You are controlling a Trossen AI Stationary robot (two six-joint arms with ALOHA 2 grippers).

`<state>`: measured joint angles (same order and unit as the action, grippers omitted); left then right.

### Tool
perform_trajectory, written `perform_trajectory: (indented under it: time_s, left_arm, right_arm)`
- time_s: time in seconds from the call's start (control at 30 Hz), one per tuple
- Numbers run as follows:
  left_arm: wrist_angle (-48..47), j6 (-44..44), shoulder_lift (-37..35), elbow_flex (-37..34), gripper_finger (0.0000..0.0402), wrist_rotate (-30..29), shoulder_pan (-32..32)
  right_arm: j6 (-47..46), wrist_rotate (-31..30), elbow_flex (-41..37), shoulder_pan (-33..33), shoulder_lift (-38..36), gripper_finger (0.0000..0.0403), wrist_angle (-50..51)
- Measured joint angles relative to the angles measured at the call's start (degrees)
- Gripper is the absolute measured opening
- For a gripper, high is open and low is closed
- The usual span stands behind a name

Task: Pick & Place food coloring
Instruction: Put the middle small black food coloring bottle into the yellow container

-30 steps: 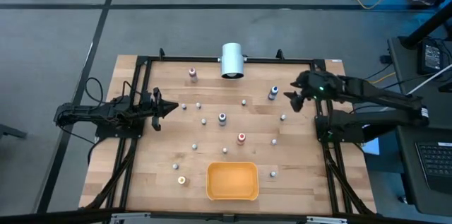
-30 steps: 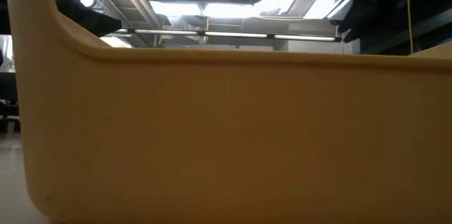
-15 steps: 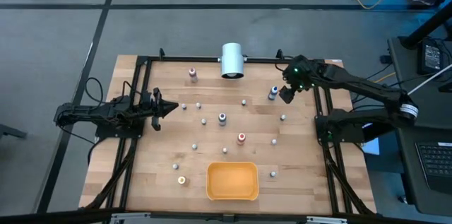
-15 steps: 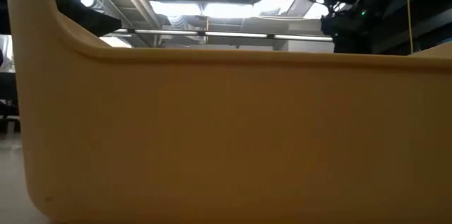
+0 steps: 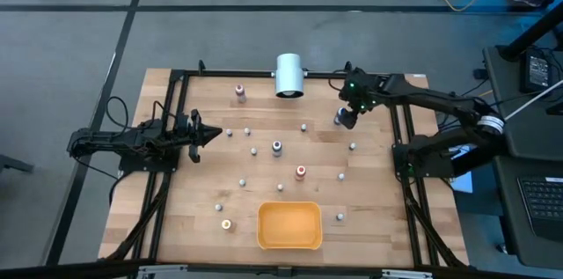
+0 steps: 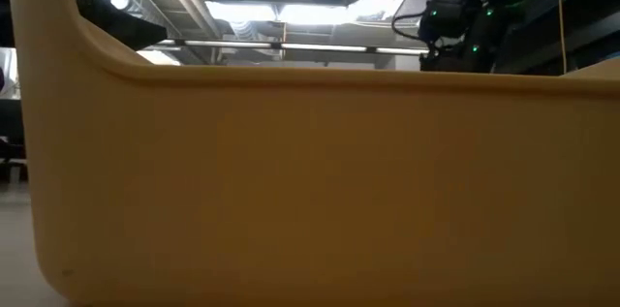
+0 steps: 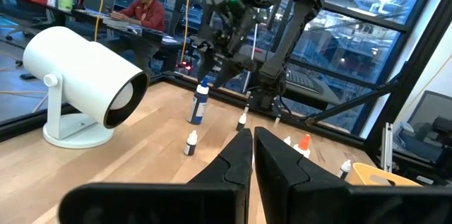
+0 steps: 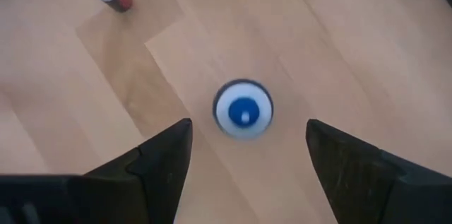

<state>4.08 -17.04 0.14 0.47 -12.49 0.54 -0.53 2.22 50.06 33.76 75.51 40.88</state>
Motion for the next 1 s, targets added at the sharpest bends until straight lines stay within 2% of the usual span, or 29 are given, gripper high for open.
perform_trajectory:
  time_s: [0.3,0.8,1.0]
  left_arm:
    - [-0.01,-0.28,0.0,0.0,0.0015,-0.02,0.0]
    - [-0.02,-0.41,0.0,0.0,0.0015,-0.04,0.0]
    - [-0.03,-1.4,0.0,0.0,0.0015,-0.03,0.0]
  right_arm:
    - [1.05,0.0,0.0,0.0,5.23,0.0278,-3.22]
    - [1.4,-1.3,0.21,0.0,5.0,0.0278,-4.98]
    - [2.9,-4.03,4.46,0.13,4.9,0.0278,1.94]
